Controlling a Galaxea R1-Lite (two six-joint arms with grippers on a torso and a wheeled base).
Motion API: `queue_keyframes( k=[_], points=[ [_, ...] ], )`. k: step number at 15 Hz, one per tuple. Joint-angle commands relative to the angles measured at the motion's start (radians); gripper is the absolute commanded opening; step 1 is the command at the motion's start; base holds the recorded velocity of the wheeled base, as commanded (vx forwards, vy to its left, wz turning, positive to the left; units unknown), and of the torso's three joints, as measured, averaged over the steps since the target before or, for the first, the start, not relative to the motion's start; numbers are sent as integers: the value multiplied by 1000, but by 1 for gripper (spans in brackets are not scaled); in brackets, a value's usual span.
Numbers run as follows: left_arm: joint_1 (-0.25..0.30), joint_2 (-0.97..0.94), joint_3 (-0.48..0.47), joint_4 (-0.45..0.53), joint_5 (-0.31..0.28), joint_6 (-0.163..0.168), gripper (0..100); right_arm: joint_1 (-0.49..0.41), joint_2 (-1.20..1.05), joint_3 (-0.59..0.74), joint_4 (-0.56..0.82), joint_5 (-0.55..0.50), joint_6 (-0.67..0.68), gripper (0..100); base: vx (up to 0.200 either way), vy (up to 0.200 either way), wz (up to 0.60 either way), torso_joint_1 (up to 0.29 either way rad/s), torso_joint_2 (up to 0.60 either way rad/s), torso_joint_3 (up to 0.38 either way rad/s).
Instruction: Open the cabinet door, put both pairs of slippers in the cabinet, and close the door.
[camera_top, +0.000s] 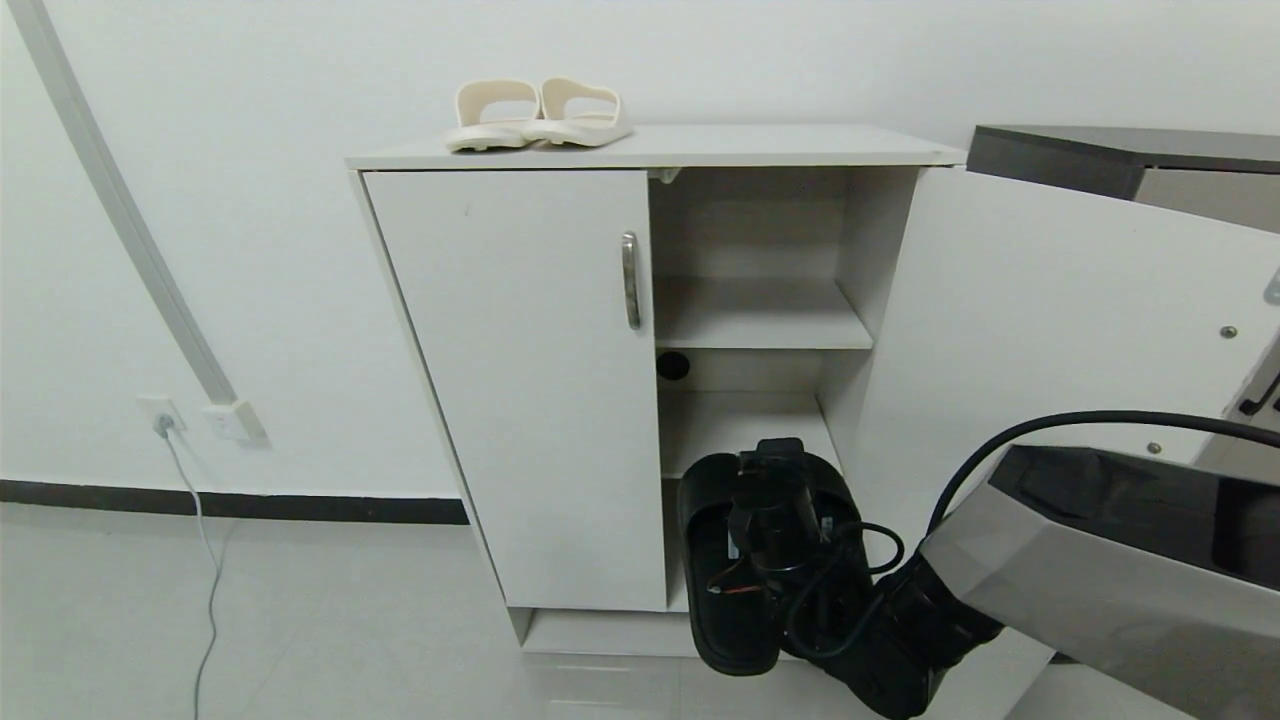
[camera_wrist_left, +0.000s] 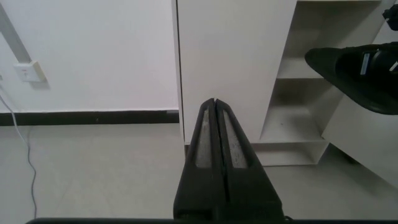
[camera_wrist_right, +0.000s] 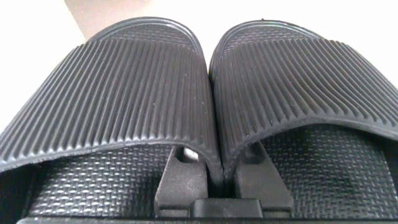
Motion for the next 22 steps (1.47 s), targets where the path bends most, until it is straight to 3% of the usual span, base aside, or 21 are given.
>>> queue_keyframes(
  k=[1,15,17,20,22],
  points=[
    [0,2,0,0,0,0,0,-4,12,-5,-1,0,0,0,0,0,0,0,0,0],
    [0,2,0,2,-1,0,0,-24,29,-14,-4,8,2,0,0,0,0,3,2,-165],
    [0,2,0,0,-1,0,0,-24,46,-11,-80,2,-7,0,0,0,0,5,0,-205],
    [0,2,0,2,0,0,0,-39,105,19,-406,3,-187,0,0,0,0,5,0,-65],
    [0,2,0,0,0,0,0,-50,126,24,-450,3,-231,0,0,0,0,0,0,0]
  ],
)
